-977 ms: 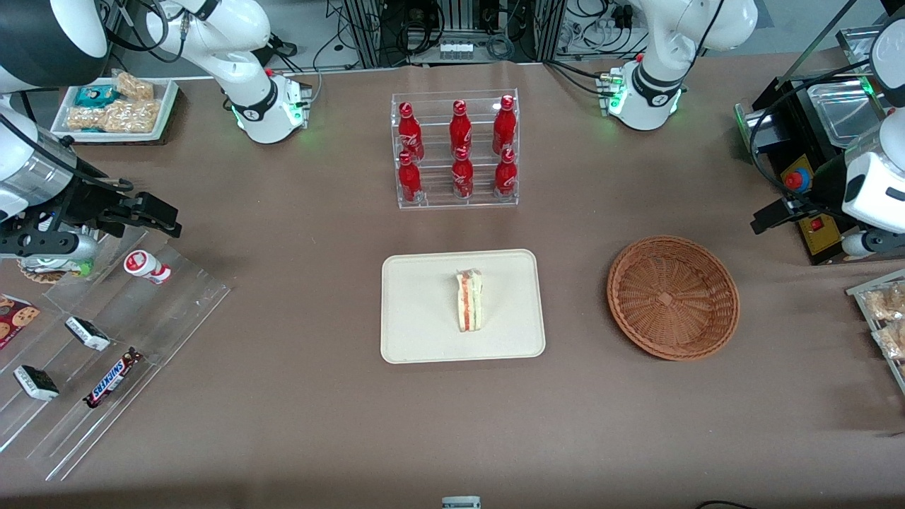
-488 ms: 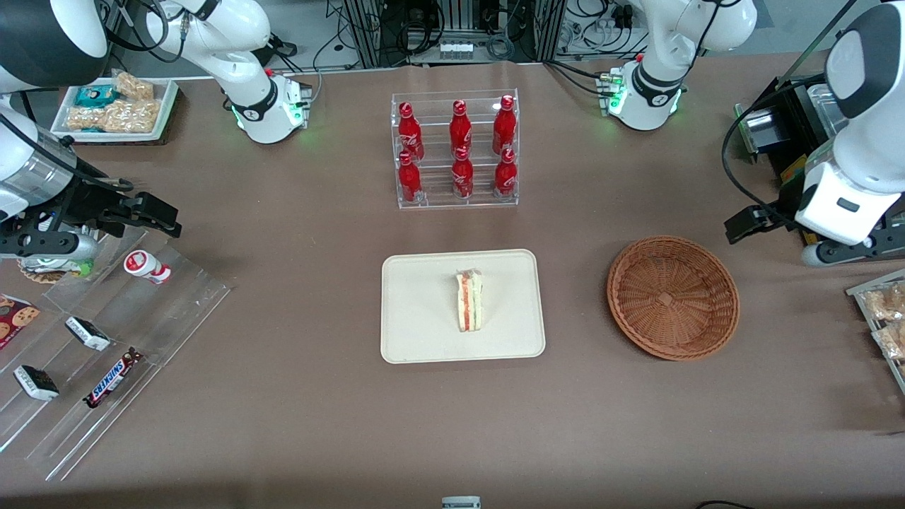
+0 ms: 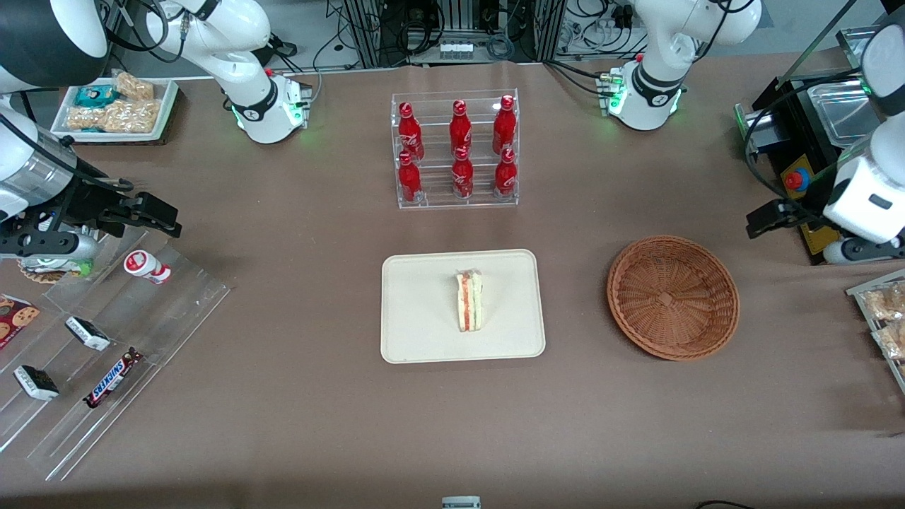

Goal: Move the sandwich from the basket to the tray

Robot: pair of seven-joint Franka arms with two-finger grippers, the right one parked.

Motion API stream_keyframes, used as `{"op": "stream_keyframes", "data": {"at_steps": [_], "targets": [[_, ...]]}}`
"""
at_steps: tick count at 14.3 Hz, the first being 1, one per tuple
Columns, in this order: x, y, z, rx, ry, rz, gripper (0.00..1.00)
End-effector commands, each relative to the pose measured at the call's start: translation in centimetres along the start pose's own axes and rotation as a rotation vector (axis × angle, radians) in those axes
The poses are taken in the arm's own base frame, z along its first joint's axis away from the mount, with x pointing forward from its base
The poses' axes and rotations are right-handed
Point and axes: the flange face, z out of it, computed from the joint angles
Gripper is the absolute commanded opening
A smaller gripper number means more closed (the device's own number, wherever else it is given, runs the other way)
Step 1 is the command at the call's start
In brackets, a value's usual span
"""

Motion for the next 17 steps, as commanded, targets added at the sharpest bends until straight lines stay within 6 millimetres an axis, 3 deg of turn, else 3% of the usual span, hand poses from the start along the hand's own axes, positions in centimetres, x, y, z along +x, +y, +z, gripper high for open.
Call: {"op": "stream_keyframes", "data": {"at_steps": [1,5,10,13,17], "targets": [[-2.4,0.0,-2.2,-0.021,0.007,0.058,1.00],[-6.8,-0.3,-2.2,-0.015,0.057,0.056,1.00],[-5.0,-0.5,-3.0,-0.011,0.067,0.045,1.00],[-2.6,-0.5,-2.9,0.012,0.069,0.043,1.00],[-2.1,-0.4,-2.4,0.054,0.062,0.057,1.00]]}}
